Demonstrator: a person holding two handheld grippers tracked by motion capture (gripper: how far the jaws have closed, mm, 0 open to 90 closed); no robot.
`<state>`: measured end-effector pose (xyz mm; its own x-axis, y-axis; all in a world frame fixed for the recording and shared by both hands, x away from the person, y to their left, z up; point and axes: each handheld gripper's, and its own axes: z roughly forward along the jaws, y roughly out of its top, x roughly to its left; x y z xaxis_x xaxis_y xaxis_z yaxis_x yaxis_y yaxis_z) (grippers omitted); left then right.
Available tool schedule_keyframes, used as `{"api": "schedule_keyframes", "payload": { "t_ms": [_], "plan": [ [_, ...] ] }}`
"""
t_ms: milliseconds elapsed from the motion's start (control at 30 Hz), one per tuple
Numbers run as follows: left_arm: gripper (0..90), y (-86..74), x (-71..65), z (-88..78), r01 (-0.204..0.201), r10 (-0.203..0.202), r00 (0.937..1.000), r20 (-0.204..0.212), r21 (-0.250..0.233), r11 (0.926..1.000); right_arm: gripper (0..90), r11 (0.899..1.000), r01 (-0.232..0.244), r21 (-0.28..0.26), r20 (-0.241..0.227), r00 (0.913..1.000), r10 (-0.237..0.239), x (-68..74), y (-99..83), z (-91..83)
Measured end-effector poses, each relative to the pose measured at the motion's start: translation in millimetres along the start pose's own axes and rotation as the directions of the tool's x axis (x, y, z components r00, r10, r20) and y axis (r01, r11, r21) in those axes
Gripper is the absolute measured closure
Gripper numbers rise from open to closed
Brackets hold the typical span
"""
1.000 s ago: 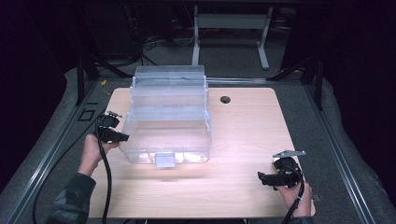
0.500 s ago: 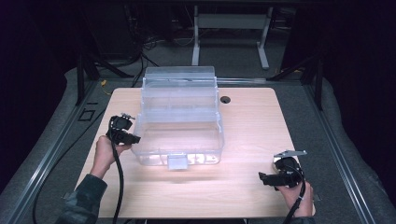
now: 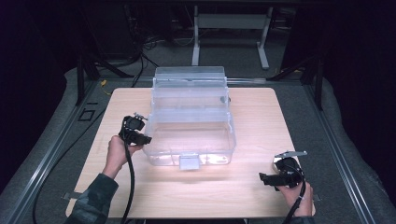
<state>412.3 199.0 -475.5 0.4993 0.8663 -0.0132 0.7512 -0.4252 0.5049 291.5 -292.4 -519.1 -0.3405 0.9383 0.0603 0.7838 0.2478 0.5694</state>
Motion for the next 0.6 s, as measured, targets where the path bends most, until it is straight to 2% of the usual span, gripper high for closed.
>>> {"api": "schedule_keyframes", "payload": {
  "t_ms": [200, 400, 600],
  "plan": [
    [71.4, 6.6, -14.3, 3.7, -0.018, 0.018, 0.9998, 0.013, 0.007, 0.9998, 10.5, 1.0, -0.008, 0.001, -0.008, 0.9999, 0.008, -2.4, -1.0, 2.4],
    [69.6, 10.8, -28.0, 7.5, -0.02, 0.02, 0.9994, 0.028, 0.006, 0.9998, 10.5, 1.0, -0.008, 0.001, -0.006, 1.0, 0.008, -2.4, 0.3, 2.8],
    [68.2, 11.9, -31.9, 8.9, -0.026, 0.026, 0.9989, 0.039, 0.002, 0.9997, 10.6, 1.0, -0.011, -0.017, -0.022, 0.9997, 0.01, -3.7, 0.1, 5.1]
  ]
}}
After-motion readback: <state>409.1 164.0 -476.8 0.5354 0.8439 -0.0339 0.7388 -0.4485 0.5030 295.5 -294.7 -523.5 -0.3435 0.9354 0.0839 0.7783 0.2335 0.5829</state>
